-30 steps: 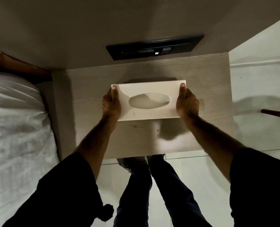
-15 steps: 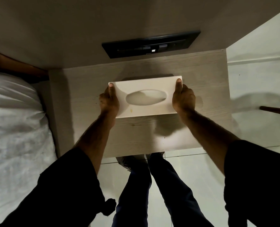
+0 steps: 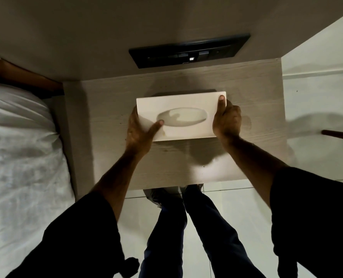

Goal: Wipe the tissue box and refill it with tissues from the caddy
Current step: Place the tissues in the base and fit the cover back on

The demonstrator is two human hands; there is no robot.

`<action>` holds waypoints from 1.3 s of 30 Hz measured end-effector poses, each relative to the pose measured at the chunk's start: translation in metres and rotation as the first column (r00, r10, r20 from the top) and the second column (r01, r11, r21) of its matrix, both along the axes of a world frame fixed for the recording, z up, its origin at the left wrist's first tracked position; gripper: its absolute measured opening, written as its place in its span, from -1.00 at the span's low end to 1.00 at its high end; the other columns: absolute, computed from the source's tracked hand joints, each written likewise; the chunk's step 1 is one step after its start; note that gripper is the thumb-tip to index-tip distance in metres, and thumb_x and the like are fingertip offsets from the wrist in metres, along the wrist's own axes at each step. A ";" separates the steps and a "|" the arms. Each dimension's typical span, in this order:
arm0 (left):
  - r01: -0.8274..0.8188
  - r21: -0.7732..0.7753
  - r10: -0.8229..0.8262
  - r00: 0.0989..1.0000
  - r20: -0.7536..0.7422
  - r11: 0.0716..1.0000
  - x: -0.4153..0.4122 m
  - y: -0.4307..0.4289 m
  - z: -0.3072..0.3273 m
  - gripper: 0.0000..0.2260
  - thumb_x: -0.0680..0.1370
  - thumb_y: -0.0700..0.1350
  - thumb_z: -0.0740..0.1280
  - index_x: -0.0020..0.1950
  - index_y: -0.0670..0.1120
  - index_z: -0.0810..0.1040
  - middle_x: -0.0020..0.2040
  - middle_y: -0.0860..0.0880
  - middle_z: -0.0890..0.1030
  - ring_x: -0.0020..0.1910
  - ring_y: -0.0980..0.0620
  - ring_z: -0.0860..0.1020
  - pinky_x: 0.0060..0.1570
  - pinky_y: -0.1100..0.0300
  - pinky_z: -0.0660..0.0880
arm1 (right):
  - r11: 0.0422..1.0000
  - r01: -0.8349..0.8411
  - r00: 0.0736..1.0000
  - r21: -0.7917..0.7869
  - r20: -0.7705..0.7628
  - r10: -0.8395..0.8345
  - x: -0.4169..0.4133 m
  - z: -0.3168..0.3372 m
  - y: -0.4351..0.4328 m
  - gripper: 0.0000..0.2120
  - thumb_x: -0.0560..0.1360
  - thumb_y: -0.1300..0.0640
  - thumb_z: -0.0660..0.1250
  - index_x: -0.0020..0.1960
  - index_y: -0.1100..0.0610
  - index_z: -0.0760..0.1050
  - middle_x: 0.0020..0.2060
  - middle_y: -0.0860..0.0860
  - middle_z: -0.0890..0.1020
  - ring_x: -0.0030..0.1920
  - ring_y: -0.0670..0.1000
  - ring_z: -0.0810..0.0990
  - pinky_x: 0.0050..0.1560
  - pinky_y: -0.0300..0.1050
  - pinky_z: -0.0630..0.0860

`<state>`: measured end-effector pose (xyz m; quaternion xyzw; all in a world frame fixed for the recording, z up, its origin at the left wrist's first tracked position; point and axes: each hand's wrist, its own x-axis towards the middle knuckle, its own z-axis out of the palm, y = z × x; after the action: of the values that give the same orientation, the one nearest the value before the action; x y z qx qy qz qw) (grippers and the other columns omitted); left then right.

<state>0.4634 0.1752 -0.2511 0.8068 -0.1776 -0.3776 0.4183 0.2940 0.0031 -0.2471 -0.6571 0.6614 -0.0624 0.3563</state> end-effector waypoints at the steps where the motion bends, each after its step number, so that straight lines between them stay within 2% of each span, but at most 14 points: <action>1: 0.004 -0.050 -0.005 1.000 -0.009 0.999 -0.004 0.003 0.001 -0.24 0.38 0.10 0.55 0.48 0.10 0.24 0.40 -0.01 0.42 0.33 0.02 0.45 0.21 0.01 0.57 | 1.000 -0.005 1.000 0.001 -0.001 0.005 0.000 0.000 0.000 -0.51 0.69 -0.09 -0.04 0.35 0.19 0.47 0.20 0.21 0.56 0.26 0.20 0.47 0.29 0.00 0.35; 4: 0.010 -0.123 -0.014 0.999 -0.035 0.992 -0.006 0.008 0.003 -0.13 0.30 -0.02 0.65 0.46 0.17 0.21 0.37 0.06 0.44 0.33 0.11 0.46 0.16 0.01 0.61 | 1.000 -0.003 1.000 0.019 -0.007 0.003 0.000 0.000 0.000 -0.50 0.68 -0.11 -0.04 0.36 0.19 0.46 0.21 0.20 0.55 0.26 0.19 0.47 0.30 0.00 0.35; 11: 0.157 -0.110 -0.159 0.987 -0.008 0.981 0.001 0.011 0.009 0.07 0.22 -0.08 0.69 0.55 0.01 0.10 0.43 0.01 0.38 0.40 0.05 0.40 0.25 -0.08 0.55 | 0.999 0.020 0.999 0.045 -0.026 -0.019 0.001 -0.001 0.000 -0.48 0.68 -0.14 -0.04 0.40 0.16 0.43 0.26 0.21 0.51 0.27 0.18 0.47 0.32 -0.01 0.34; 14: 0.250 -0.058 -0.248 0.968 0.042 0.967 0.003 0.020 0.006 0.16 0.19 -0.07 0.70 0.59 -0.03 0.01 0.48 0.00 0.31 0.44 0.08 0.33 0.34 0.15 0.46 | 0.998 0.010 0.999 0.065 -0.032 -0.008 0.000 0.002 -0.001 -0.48 0.68 -0.14 -0.04 0.41 0.16 0.42 0.27 0.22 0.51 0.28 0.19 0.46 0.32 -0.01 0.33; 16: 0.297 -0.013 -0.295 0.952 0.080 0.955 0.004 0.026 0.004 0.19 0.19 -0.04 0.69 0.60 -0.05 -0.03 0.50 0.03 0.27 0.46 0.12 0.27 0.33 0.36 0.34 | 0.997 -0.010 1.000 0.082 -0.024 0.012 -0.001 0.004 -0.003 -0.49 0.67 -0.14 -0.03 0.42 0.14 0.41 0.27 0.22 0.51 0.29 0.19 0.46 0.31 -0.01 0.34; 17: 0.311 0.016 -0.311 0.946 0.095 0.950 0.003 0.029 0.003 0.19 0.19 -0.03 0.69 0.60 -0.05 -0.03 0.51 0.03 0.26 0.46 0.12 0.26 0.33 0.38 0.30 | 0.996 -0.014 1.000 0.092 -0.013 0.015 -0.002 0.005 -0.004 -0.50 0.67 -0.15 -0.01 0.42 0.12 0.41 0.27 0.21 0.52 0.29 0.19 0.46 0.28 -0.03 0.35; 20: 0.291 0.120 -0.305 0.945 0.117 0.949 -0.002 0.034 0.004 0.17 0.21 -0.07 0.68 0.60 -0.03 -0.04 0.51 -0.04 0.26 0.45 0.03 0.25 0.35 0.14 0.31 | 0.999 -0.019 1.000 0.047 0.014 0.019 -0.006 0.014 -0.006 -0.49 0.60 -0.15 0.20 0.45 0.09 0.33 0.34 0.16 0.44 0.29 0.14 0.46 0.17 -0.13 0.39; 22: 0.254 0.157 -0.276 0.950 0.144 0.954 -0.010 0.039 0.007 0.13 0.23 -0.14 0.65 0.60 -0.01 -0.02 0.50 -0.06 0.27 0.41 0.05 0.24 0.32 0.08 0.34 | 0.975 -0.135 0.990 -0.177 0.007 0.139 -0.008 0.029 -0.001 -0.47 0.51 -0.08 0.38 0.40 0.08 0.37 0.38 0.13 0.40 0.32 0.10 0.44 0.19 -0.20 0.39; 24: 0.211 0.191 -0.246 0.952 0.184 0.959 -0.019 0.043 0.010 0.08 0.24 -0.19 0.61 0.59 0.01 0.01 0.48 -0.07 0.30 0.40 0.00 0.27 0.30 -0.03 0.42 | 0.871 -0.343 0.936 -0.351 -0.055 0.347 -0.006 0.041 0.008 -0.61 0.47 -0.06 0.43 0.25 0.01 0.49 0.40 0.07 0.40 0.38 0.07 0.38 0.29 -0.17 0.32; 26: 0.187 0.218 -0.236 0.945 0.227 0.958 -0.026 0.045 0.011 0.06 0.25 -0.19 0.60 0.59 -0.02 0.05 0.47 -0.09 0.32 0.41 -0.11 0.30 0.30 -0.16 0.46 | 0.762 -0.543 0.835 -0.353 -0.127 0.536 0.001 0.047 0.017 -0.78 0.47 -0.06 0.43 0.08 -0.01 0.59 0.43 0.04 0.38 0.43 0.09 0.31 0.36 -0.01 0.31; 28: 0.182 0.242 -0.241 0.940 0.240 0.953 -0.029 0.045 0.011 0.06 0.24 -0.16 0.63 0.59 -0.06 0.07 0.48 -0.11 0.33 0.43 -0.14 0.30 0.32 -0.20 0.44 | 0.683 -0.671 0.739 -0.289 -0.190 0.646 0.013 0.047 0.024 -0.80 0.48 -0.03 0.43 0.04 0.02 0.67 0.47 0.04 0.36 0.48 0.13 0.26 0.41 0.09 0.28; 34: 0.209 0.290 -0.278 0.934 0.223 0.934 -0.024 0.047 0.007 0.01 0.29 -0.11 0.61 0.58 -0.07 0.08 0.50 -0.11 0.31 0.46 -0.16 0.29 0.31 -0.11 0.42 | 0.538 -0.839 0.521 -0.084 -0.411 0.748 0.050 0.032 0.025 -0.71 0.50 -0.03 0.41 0.18 0.04 0.66 0.59 0.06 0.12 0.57 0.20 0.04 0.50 0.25 0.08; 37: 0.223 0.287 -0.290 0.932 0.217 0.931 -0.024 0.049 0.006 -0.02 0.31 -0.14 0.59 0.58 -0.06 0.07 0.49 -0.09 0.31 0.44 -0.12 0.31 0.22 0.07 0.40 | 0.516 -0.857 0.457 -0.013 -0.482 0.747 0.062 0.028 0.022 -0.69 0.45 -0.05 0.46 0.15 0.05 0.65 0.60 0.05 0.12 0.58 0.20 0.01 0.51 0.30 0.02; 39: 0.222 0.282 -0.284 0.937 0.202 0.933 -0.024 0.049 0.006 -0.02 0.31 -0.16 0.57 0.58 -0.04 0.05 0.50 -0.07 0.30 0.44 -0.10 0.30 0.18 0.11 0.37 | 0.494 -0.870 0.425 0.001 -0.509 0.749 0.065 0.026 0.020 -0.71 0.45 -0.04 0.46 0.12 0.06 0.66 0.60 0.04 0.13 0.58 0.20 0.01 0.51 0.30 0.02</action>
<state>0.4394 0.2240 -0.2452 0.8635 -0.2801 -0.3481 0.2341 0.3587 0.0226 -0.2213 -0.9301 0.3055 0.1833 0.0892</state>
